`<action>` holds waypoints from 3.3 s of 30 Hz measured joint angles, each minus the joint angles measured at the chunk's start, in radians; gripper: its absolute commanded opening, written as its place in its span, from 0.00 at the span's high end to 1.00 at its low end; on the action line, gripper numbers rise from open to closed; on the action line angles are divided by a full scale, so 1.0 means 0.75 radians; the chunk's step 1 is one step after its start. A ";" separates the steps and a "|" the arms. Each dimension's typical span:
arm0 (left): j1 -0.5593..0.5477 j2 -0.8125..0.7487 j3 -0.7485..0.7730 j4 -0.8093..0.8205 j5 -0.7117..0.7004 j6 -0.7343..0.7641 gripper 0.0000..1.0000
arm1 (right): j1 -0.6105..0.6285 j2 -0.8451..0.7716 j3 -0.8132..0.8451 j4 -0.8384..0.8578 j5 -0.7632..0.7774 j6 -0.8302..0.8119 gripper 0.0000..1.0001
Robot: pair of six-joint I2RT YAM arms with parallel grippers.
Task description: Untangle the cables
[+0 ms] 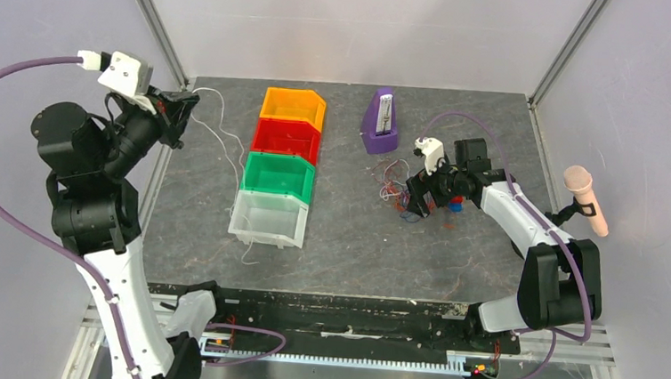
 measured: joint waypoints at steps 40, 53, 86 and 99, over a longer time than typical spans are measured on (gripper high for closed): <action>0.000 -0.080 0.220 0.551 0.521 -0.576 0.98 | 0.000 0.014 0.000 -0.015 0.004 0.000 0.02; 0.000 -0.123 0.138 0.583 0.591 -0.706 0.98 | 0.000 0.014 0.000 -0.015 0.004 0.007 0.02; 0.000 -0.150 0.187 0.656 0.604 -0.919 0.98 | 0.000 0.048 0.028 -0.011 0.001 0.046 0.02; 0.000 -0.025 0.135 0.593 0.297 -0.737 0.98 | 0.000 0.049 0.028 -0.012 0.001 0.046 0.02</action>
